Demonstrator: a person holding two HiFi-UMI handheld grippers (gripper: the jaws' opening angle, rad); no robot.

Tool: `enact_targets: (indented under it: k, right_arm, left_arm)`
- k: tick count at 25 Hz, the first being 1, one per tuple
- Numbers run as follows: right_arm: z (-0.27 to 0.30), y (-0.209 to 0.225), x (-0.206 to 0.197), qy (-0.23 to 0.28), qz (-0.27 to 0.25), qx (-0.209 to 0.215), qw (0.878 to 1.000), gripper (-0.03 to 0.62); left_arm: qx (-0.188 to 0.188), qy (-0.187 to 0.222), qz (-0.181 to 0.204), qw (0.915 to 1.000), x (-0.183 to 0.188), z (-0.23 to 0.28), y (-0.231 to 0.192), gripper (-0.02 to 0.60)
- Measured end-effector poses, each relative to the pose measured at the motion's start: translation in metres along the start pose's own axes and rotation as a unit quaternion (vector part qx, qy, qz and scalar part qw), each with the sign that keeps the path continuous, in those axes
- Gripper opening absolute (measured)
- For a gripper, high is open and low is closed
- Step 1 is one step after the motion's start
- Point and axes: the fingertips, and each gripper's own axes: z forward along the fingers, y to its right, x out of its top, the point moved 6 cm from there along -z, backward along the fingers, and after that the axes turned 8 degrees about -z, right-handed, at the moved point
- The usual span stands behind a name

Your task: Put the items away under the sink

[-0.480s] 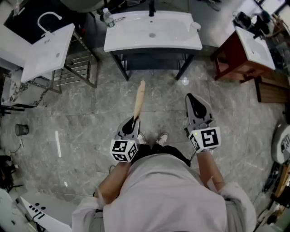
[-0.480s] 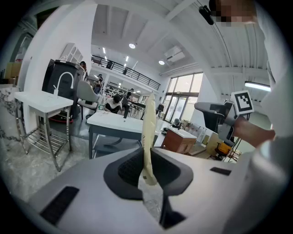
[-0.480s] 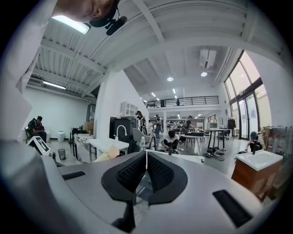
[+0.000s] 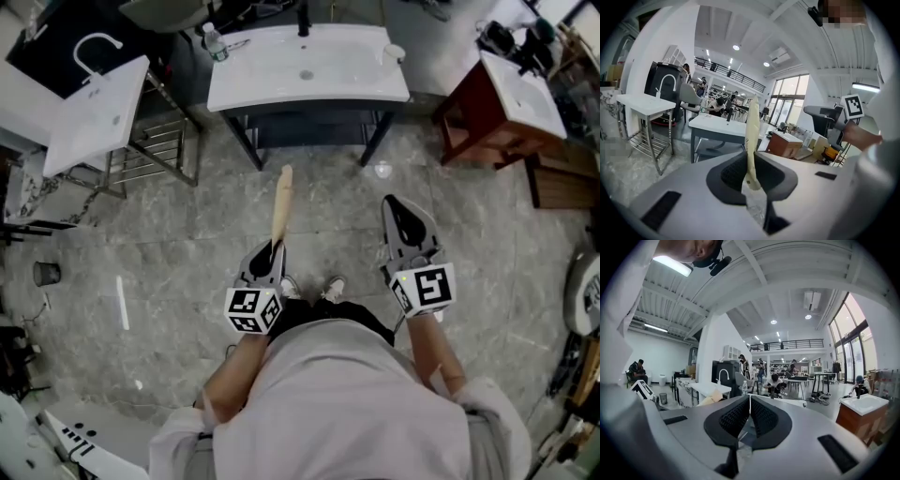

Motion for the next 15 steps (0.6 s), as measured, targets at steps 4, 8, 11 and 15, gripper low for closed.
enact_targets:
  k: [4, 8, 11, 15]
  right_arm:
    - [-0.006, 0.006, -0.001, 0.010, -0.003, 0.012, 1.000, 0.037]
    - [-0.010, 0.018, 0.005, 0.036, -0.007, 0.029, 0.999, 0.038]
    - [-0.012, 0.028, 0.003, 0.042, -0.004, 0.031, 0.999, 0.038]
    - [-0.006, 0.028, -0.001, 0.040, 0.002, 0.038, 0.998, 0.038]
  left_arm:
    - [0.006, 0.001, -0.002, 1.0000, -0.006, 0.006, 0.007, 0.041]
    - [0.016, 0.014, -0.002, 0.9998, -0.002, 0.015, 0.015, 0.041]
    - [0.021, 0.024, -0.001, 0.9995, 0.002, 0.022, 0.022, 0.041]
    - [0.032, 0.031, 0.003, 0.9990, 0.010, 0.026, 0.017, 0.041]
